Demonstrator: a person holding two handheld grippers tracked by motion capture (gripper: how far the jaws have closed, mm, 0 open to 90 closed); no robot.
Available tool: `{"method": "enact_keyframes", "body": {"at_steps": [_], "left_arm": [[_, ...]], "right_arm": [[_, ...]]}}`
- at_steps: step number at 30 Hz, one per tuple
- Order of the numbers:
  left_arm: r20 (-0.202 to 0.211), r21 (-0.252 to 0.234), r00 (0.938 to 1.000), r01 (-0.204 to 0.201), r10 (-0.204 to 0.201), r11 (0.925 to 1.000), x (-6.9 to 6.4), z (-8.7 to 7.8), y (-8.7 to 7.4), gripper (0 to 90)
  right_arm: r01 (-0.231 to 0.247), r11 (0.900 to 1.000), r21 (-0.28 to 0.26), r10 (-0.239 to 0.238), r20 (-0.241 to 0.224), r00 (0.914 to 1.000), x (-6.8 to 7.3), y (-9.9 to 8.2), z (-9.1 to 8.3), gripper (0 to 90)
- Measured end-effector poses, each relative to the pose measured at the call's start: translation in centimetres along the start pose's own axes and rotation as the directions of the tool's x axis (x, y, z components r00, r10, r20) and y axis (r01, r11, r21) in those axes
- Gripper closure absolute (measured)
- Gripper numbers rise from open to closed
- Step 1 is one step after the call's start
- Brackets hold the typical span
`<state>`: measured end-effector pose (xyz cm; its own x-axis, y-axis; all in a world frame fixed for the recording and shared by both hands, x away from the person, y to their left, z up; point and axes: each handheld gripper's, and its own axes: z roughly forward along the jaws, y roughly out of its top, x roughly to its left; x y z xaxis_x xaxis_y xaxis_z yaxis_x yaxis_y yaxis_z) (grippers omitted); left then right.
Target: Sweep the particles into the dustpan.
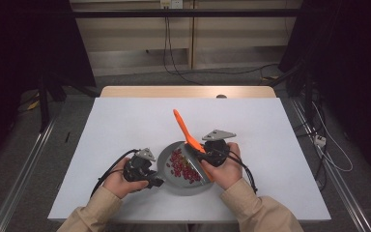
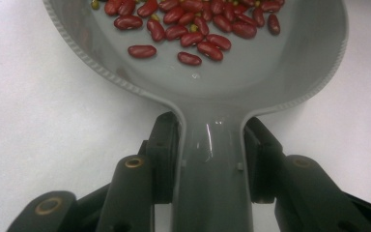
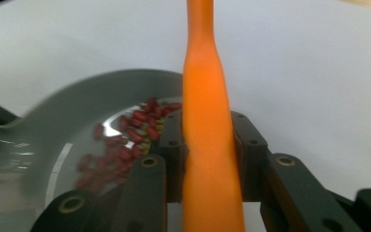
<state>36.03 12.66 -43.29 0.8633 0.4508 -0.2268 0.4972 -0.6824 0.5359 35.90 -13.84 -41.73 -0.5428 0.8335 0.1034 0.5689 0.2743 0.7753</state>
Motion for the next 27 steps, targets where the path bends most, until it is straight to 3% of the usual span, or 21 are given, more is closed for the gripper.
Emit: {"method": "enact_keyframes", "body": {"at_steps": [2,6,9,15,17,19,20,22,27], "left_arm": [[-0.004,-0.006,1.0000,0.005,-0.005,1.0000,-0.1,0.1,0.1,62.2],[-0.001,-0.013,1.0000,0.001,-0.001,0.9999,-0.2,0.2,0.0,62.4],[-0.015,-0.014,0.9998,-0.016,0.016,0.9998,-0.4,-0.2,-0.1,58.7],[-0.048,-0.007,0.9981,-0.040,0.040,0.9992,-0.7,-0.5,0.2,54.6],[-0.057,0.056,0.9928,-0.102,0.106,0.9932,-1.0,-0.2,0.6,54.7],[-0.075,0.069,0.9902,-0.113,0.118,0.9913,-1.3,0.3,1.0,54.7],[-0.095,0.080,0.9871,-0.121,0.129,0.9894,-1.4,0.6,1.1,55.3],[-0.099,0.090,0.9868,-0.120,0.129,0.9887,-1.3,1.1,1.1,60.1],[-0.114,0.071,0.9839,-0.130,0.138,0.9890,-1.4,1.0,0.9,63.8]], "right_arm": [[-0.009,0.9999,-0.008,0.009,-0.030,0.9995,0.5,0.1,0.0,71.2],[0.045,0.9988,-0.021,-0.045,0.003,0.9990,1.1,0.4,0.0,71.2],[0.008,0.9990,-0.044,-0.008,-0.008,0.9999,0.2,0.6,-0.5,71.2],[-0.021,0.9983,-0.054,0.022,0.016,0.9996,-1.4,0.3,-1.0,71.2],[-0.023,0.9983,-0.054,0.024,0.024,0.9994,-1.8,0.2,-1.1,71.2],[-0.035,0.9977,-0.058,0.036,0.024,0.9991,-2.1,0.1,-1.2,71.1],[-0.037,0.9975,-0.060,0.038,0.023,0.9990,-2.2,0.1,-1.2,71.1],[-0.038,0.9973,-0.063,0.040,0.029,0.9988,-2.4,0.0,-1.3,71.1],[-0.048,0.9969,-0.062,0.050,0.031,0.9983,-2.9,-0.3,-1.4,71.2]]}}
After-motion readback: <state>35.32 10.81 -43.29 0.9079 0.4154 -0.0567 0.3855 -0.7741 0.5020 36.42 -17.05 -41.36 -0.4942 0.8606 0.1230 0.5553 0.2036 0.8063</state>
